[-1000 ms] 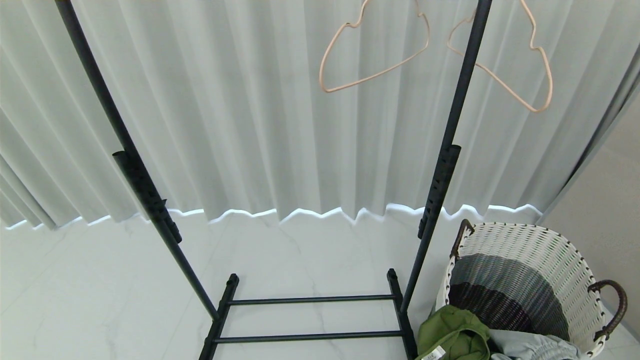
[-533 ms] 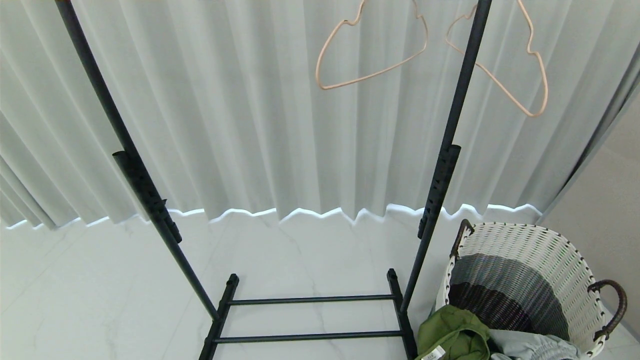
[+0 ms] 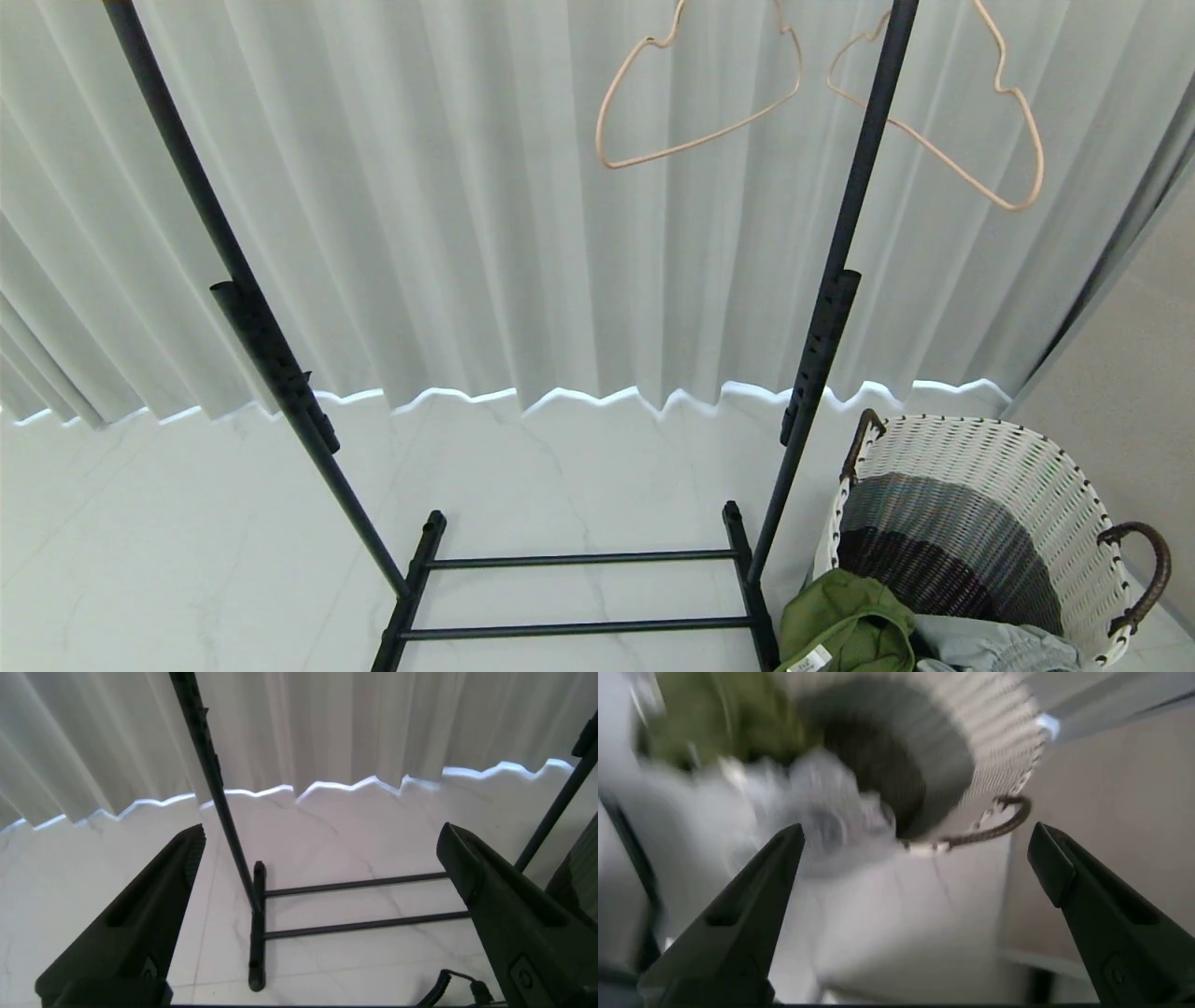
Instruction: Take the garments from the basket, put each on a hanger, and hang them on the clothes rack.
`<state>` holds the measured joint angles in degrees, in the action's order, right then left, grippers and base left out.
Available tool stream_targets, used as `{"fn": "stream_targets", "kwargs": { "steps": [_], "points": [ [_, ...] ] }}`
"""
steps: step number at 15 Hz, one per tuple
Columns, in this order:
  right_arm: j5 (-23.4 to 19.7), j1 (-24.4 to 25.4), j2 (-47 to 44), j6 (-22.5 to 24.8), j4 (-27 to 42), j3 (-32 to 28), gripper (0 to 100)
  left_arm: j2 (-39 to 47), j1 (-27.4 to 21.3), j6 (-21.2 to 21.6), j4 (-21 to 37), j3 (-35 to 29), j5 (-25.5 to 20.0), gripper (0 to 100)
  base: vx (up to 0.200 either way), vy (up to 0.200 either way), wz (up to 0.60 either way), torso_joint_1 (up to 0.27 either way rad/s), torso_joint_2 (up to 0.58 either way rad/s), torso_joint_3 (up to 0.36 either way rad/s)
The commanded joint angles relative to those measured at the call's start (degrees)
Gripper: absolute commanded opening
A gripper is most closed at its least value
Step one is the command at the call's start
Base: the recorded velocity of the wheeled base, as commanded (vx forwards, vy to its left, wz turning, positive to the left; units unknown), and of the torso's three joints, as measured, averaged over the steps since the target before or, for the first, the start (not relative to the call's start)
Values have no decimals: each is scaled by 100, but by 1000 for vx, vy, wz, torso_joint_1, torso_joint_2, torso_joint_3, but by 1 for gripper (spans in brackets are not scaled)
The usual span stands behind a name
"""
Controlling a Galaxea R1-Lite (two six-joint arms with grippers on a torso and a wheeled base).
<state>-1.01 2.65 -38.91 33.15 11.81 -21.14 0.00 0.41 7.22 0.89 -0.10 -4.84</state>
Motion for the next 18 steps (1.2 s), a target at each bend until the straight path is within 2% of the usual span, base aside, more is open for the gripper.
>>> {"fn": "stream_targets", "kwargs": {
  "steps": [1,4,7,11,15,18],
  "points": [
    [233,-98,-2156,1062,-276,48,100,0,2,-1,-1,1,1,100,0,0,0,0,0,0],
    [224,-98,-2982,1388,-1331,664,100,0,2,-1,-1,1,1,100,0,0,0,0,0,0],
    [233,-98,-3641,1484,-2095,980,100,0,2,-1,-1,1,1,100,0,0,0,0,0,0],
    [242,-221,-4423,1502,-2851,1015,100,0,2,-1,-1,1,1,100,0,0,0,0,0,0],
    [233,-335,-4836,1475,-3598,989,100,0,2,-1,-1,1,1,100,0,0,0,0,0,0],
    [224,-405,-4942,1484,-3800,1042,100,0,2,-1,-1,1,1,100,0,0,0,0,0,0]
  ]
}}
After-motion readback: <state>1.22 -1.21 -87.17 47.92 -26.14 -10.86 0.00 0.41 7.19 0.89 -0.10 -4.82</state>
